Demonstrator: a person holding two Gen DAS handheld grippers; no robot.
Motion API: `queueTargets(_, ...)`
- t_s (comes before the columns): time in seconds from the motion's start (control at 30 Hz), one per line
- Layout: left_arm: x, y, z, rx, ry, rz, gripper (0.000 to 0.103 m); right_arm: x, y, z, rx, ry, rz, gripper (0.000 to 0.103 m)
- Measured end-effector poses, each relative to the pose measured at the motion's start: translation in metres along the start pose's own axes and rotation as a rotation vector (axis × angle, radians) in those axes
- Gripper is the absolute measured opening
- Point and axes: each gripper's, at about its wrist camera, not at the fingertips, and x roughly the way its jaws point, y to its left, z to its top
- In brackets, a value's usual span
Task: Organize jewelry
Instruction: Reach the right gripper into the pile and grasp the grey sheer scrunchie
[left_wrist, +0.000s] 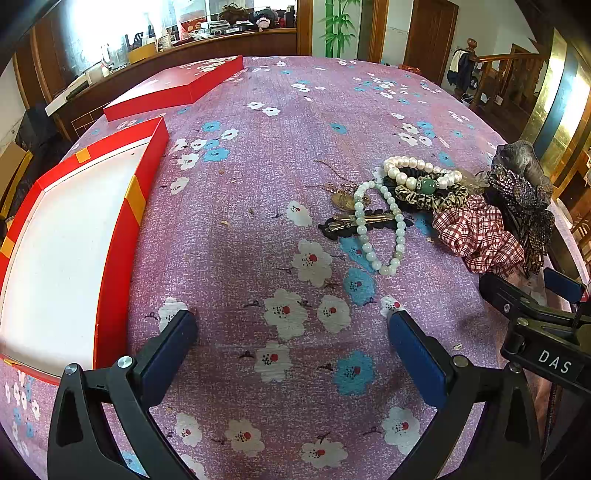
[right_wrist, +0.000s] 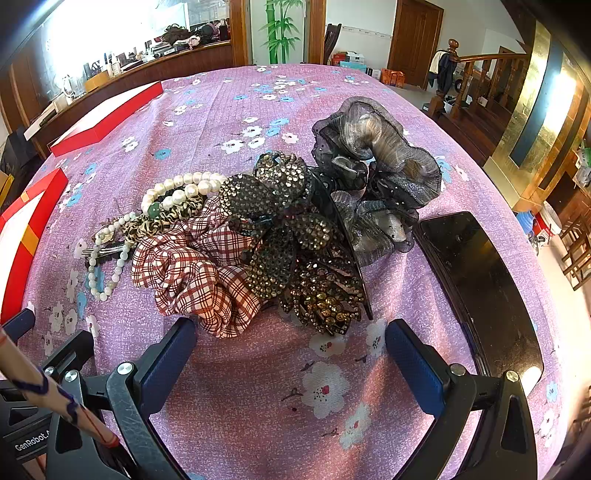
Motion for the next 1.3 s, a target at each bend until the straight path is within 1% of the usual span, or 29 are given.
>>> queueTargets(0.13, -0.006, 0.006, -0.003, -0.017, -0.008, 0.005, 0.103, -0.002, 0.002, 0.0, 0.027, 0.0, -0.01, 0.103)
queueTargets(0.17, -0.011, 0.008, -0.006, -0.021, -0.027, 0.001, 0.103, -0.005, 0.001, -0.002, 0.041, -0.004, 0.005, 0.103)
queueTargets(0.2, -0.02, 0.01, -0.01, -0.023, -0.052, 0.004, 0.103, -0.011, -0.001, -0.004, 0.055, -0.026, 0.048, 0.102)
queueTargets(0.23, -0.03, 0.009, -0.011, -0.02, -0.086, 0.022, 0.103, -0.015, -0.003, -0.005, 0.062, -0.036, 0.066, 0.102)
queueTargets(0.27, -0.041, 0.01, -0.014, -0.016, -0.122, 0.041, 0.103, -0.023, -0.003, -0.007, 0.066, -0.043, 0.058, 0.102)
queueTargets(0.4, -0.071, 0.009, -0.025, -0.003, -0.203, 0.048, 0.103, -0.07, -0.003, -0.013, 0.047, -0.154, 0.06, 0.103)
queueTargets(0.57, -0.108, 0.004, -0.034, 0.029, -0.302, 0.056, 0.103, -0.099, 0.002, -0.023, 0.02, -0.216, 0.051, 0.103)
queueTargets(0.77, -0.118, 0.003, -0.035, 0.046, -0.323, 0.056, 0.103, -0.117, -0.005, -0.03, 0.038, -0.244, 0.068, 0.103)
queueTargets(0.97, -0.118, 0.006, -0.037, 0.043, -0.318, 0.068, 0.103, -0.118, -0.007, -0.031, 0.064, -0.246, 0.093, 0.103)
queueTargets(1.3, -0.113, 0.016, -0.036, 0.032, -0.301, 0.063, 0.103, -0.118, -0.011, -0.03, 0.075, -0.238, 0.125, 0.102)
